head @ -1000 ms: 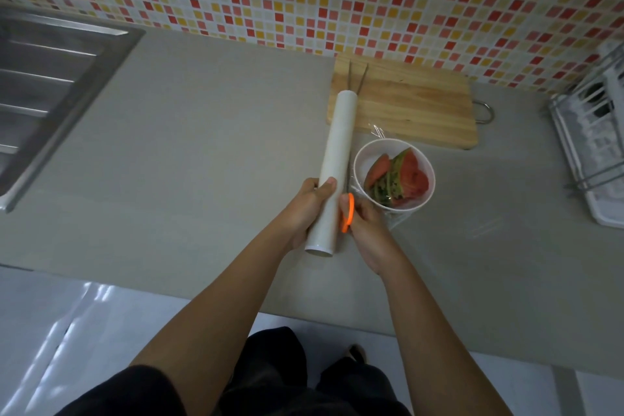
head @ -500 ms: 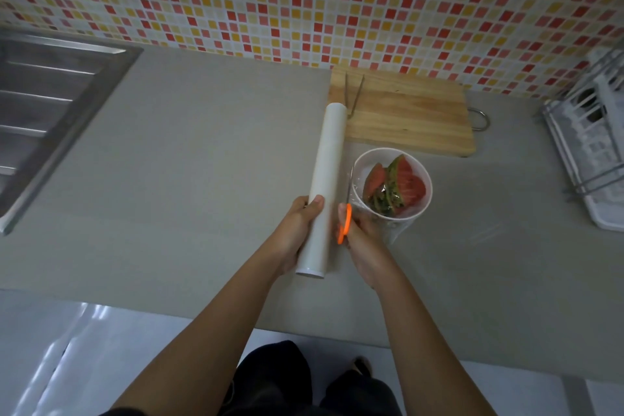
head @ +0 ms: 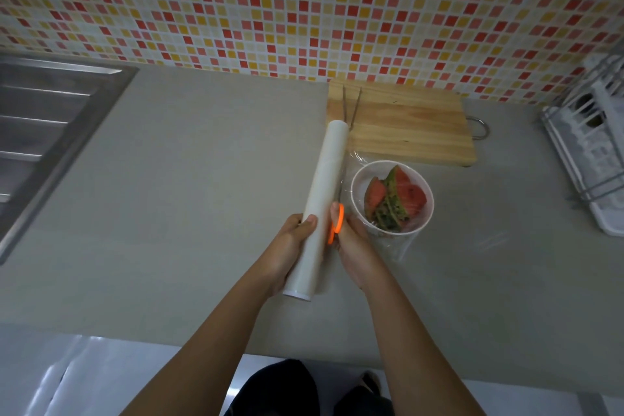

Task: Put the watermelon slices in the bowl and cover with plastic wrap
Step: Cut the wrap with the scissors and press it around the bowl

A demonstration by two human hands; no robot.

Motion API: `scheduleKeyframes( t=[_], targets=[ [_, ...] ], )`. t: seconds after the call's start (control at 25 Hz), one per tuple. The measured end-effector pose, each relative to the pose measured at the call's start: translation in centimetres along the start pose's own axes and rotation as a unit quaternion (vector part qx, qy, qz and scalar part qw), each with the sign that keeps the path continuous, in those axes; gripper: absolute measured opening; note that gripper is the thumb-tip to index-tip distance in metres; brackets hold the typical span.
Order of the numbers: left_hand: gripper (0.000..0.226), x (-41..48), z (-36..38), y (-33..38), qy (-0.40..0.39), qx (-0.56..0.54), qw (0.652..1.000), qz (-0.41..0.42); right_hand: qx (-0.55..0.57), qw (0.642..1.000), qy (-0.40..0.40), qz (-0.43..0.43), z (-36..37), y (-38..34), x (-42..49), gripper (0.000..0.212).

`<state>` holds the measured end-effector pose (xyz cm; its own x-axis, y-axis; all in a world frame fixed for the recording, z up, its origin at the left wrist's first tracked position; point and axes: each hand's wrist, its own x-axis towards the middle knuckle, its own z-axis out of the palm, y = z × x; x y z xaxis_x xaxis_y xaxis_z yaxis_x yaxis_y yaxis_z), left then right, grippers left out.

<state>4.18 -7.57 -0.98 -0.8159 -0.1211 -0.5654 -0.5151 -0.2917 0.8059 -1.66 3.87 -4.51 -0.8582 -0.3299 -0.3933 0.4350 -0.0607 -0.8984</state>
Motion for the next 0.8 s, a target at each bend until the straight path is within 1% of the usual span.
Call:
scheduleKeyframes(
  t=[0.08, 0.12, 0.24, 0.36, 0.48, 0.64, 0.8],
  targets=[
    [0.021, -0.1, -0.3, 0.1, 0.005, 0.006, 1.0, 0.002, -0.012, 1.0, 0.009, -0.022, 0.1, 0.2, 0.2, 0.032],
    [0.021, -0.2, -0.5, 0.1, 0.008, 0.01, 1.0, 0.002, -0.013, 0.999, 0.008, -0.03, 0.3, 0.2, 0.4, 0.031],
    [0.023, -0.3, -1.4, 0.3, 0.007, 0.022, 1.0, -0.001, 0.005, 1.0, 0.013, -0.021, 0.6, 0.0, 1.2, 0.033],
    [0.022, -0.3, -1.9, 0.6, 0.008, 0.033, 0.999, -0.002, -0.01, 1.0, 0.026, -0.009, 0.8, 0.2, 2.1, 0.032],
    [0.026, -0.1, -2.7, 1.0, 0.014, 0.04, 0.999, 0.0, 0.015, 1.0, 0.026, -0.004, 1.6, 0.3, 3.0, 0.025],
    [0.026, 0.0, -3.7, 1.4, 0.009, 0.05, 0.999, -0.008, 0.048, 0.998, 0.031, 0.007, 2.8, -0.9, 4.6, 0.026],
    [0.022, 0.2, -4.7, 2.0, 0.014, 0.044, 0.999, -0.014, 0.076, 0.996, 0.038, 0.0, 3.7, -1.7, 5.6, 0.022]
  ],
)
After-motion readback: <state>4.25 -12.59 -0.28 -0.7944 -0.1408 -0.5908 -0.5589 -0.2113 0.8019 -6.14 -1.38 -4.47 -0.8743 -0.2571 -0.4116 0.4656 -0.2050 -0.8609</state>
